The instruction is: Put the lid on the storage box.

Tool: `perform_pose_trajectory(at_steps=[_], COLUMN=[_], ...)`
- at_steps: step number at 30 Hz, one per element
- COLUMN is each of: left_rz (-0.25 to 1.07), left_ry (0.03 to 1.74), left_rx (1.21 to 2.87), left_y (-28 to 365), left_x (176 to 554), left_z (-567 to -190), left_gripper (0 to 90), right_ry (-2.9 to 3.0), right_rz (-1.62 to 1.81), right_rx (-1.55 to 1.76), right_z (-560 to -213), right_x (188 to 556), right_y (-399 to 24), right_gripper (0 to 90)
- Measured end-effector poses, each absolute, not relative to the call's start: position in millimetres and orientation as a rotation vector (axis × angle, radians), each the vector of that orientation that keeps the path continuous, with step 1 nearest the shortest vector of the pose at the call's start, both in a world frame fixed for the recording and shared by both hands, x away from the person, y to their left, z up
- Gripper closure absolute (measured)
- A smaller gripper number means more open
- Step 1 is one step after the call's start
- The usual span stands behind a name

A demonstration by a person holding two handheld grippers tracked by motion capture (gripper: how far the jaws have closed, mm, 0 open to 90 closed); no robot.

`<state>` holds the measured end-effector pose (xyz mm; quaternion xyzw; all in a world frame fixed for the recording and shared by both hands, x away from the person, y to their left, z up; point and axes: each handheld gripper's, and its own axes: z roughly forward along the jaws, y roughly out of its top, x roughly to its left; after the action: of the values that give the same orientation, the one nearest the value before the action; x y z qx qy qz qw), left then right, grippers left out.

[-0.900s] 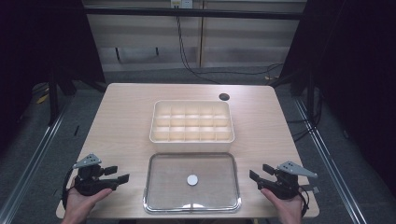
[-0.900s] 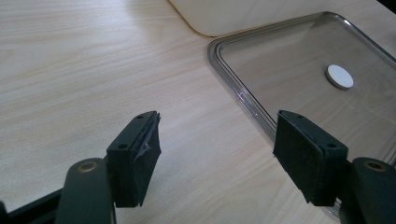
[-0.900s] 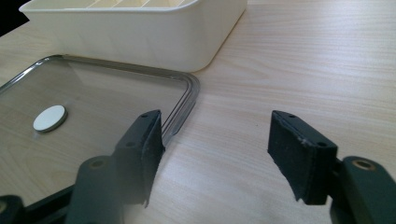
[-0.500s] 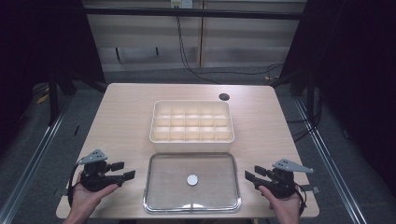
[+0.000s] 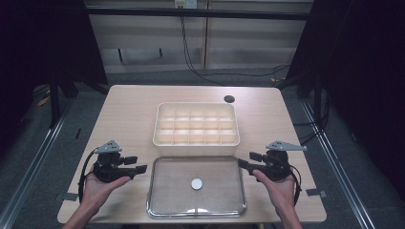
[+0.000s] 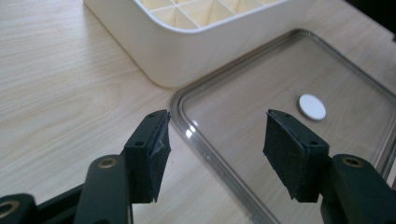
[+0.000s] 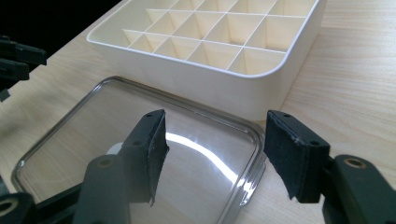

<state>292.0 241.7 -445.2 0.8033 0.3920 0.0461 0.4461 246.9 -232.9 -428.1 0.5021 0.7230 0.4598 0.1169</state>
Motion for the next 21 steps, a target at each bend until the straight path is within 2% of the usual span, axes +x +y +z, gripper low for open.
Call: perform_pose_trajectory(at_steps=[3, 11, 15, 21], left_rz=[0.089, 0.099, 0.052, 0.019], left_ry=[0.983, 1.032, 1.011, 1.005], left_rx=[2.045, 2.058, 2.086, 2.117], left_y=[237, 239, 234, 228], left_x=[290, 287, 285, 287], left_z=[-461, -472, -480, -488], left_gripper=[43.7, 44.1, 47.1, 43.3], right_ry=[2.163, 2.17, 2.189, 2.173], right_rz=[1.297, 1.261, 1.21, 1.2], right_rx=[1.503, 1.561, 1.581, 1.615], right_z=[-447, -473, -483, -490], right_x=[256, 259, 258, 260], right_y=[-229, -232, -232, -228], right_gripper=[46.4, 53.3, 53.3, 50.7])
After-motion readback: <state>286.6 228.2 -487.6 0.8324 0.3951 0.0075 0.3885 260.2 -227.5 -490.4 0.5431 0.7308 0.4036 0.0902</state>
